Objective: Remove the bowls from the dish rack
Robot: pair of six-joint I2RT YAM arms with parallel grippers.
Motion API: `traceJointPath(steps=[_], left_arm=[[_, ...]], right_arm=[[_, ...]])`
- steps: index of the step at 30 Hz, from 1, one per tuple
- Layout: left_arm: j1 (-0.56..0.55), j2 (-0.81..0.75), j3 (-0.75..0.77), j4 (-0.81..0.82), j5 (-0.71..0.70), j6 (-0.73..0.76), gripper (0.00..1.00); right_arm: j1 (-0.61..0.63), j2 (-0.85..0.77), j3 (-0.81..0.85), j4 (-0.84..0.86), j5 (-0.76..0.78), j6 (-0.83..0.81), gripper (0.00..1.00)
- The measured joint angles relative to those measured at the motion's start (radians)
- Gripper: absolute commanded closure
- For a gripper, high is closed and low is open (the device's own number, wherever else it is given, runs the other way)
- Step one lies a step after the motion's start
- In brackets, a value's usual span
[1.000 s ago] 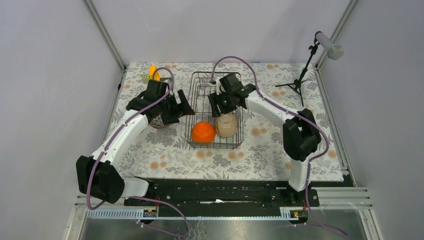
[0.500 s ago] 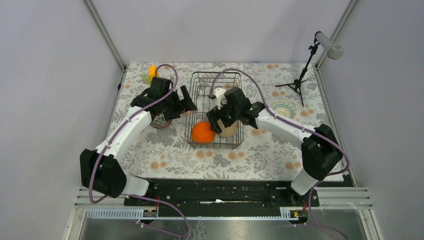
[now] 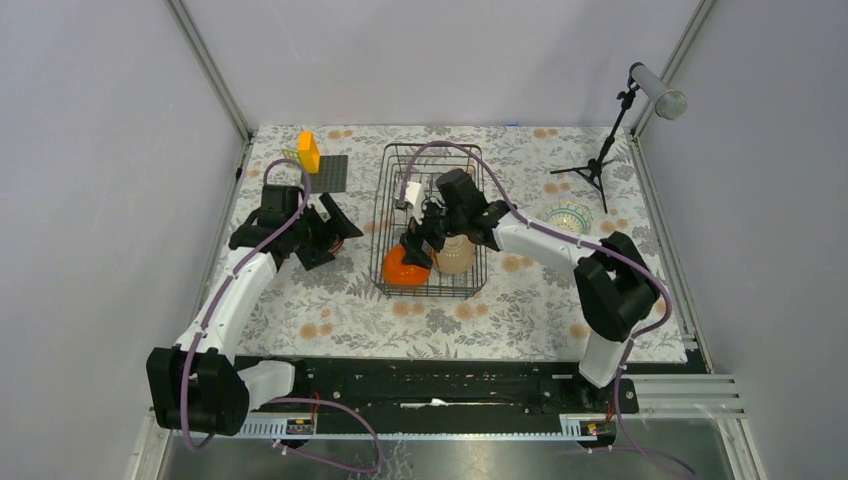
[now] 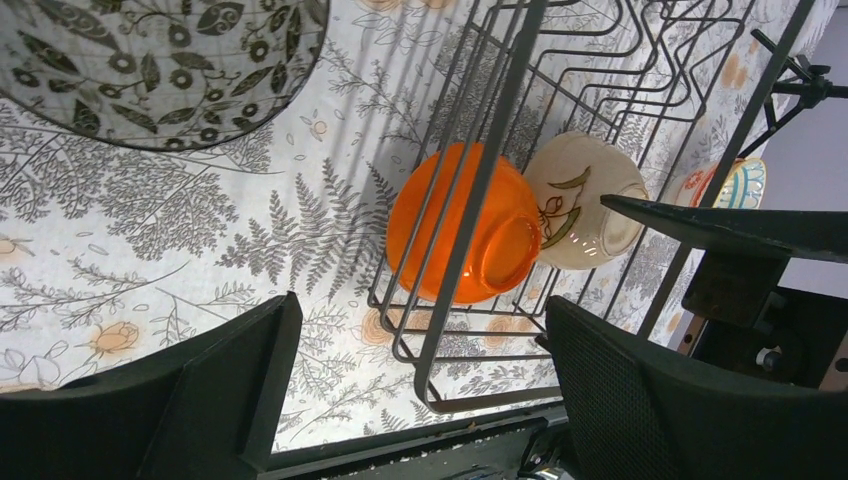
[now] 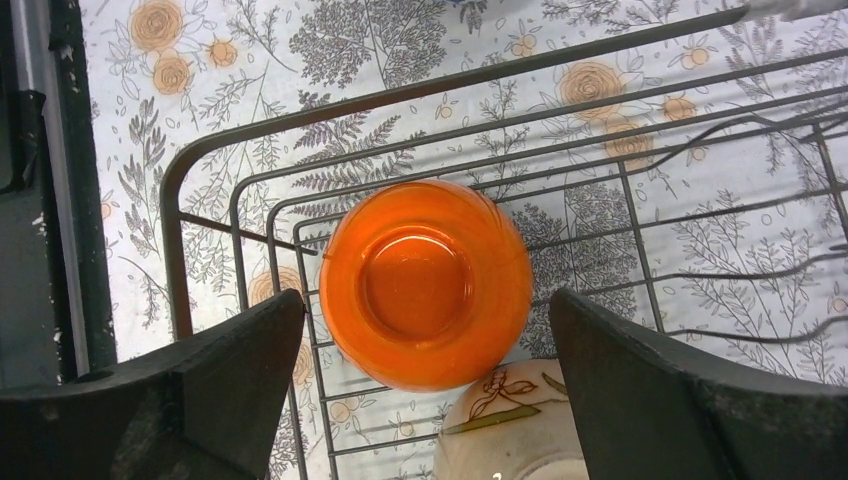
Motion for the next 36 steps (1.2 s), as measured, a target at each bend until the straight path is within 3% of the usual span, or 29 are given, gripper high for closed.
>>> traceJointPath(steps=[11,20,25,29,33,36], left_arm=[[0.032,-0.027,-0.061,-0.052,0.031,-0.006,0.04],[0.034,-0.027,-0.061,-0.075,0.034,0.002,0.04],[0.034,-0.026,-0.061,-0.075,0.037,0.007,0.04],[0.034,-0.026,-0.060,-0.075,0.038,0.009,0.04],[0.034,-0.024,-0.060,-0.075,0.043,0.009,0.04],[0.034,-0.023,-0.060,-0.074,0.048,0.009,0.04]], right_arm=[[0.006,0.146,0.168,-0.177,-0.025,-0.155,0.00],[0.033,0.224,0.214,-0.234,-0.015,-0.174,0.02],[0.022,0.243,0.245,-0.240,-0.042,-0.148,0.34],[0.003,0.251,0.285,-0.240,-0.096,-0.113,0.36],[-0.006,0.270,0.288,-0.250,-0.103,-0.098,0.54],[-0.019,0.277,0.288,-0.254,-0.123,-0.070,0.58]])
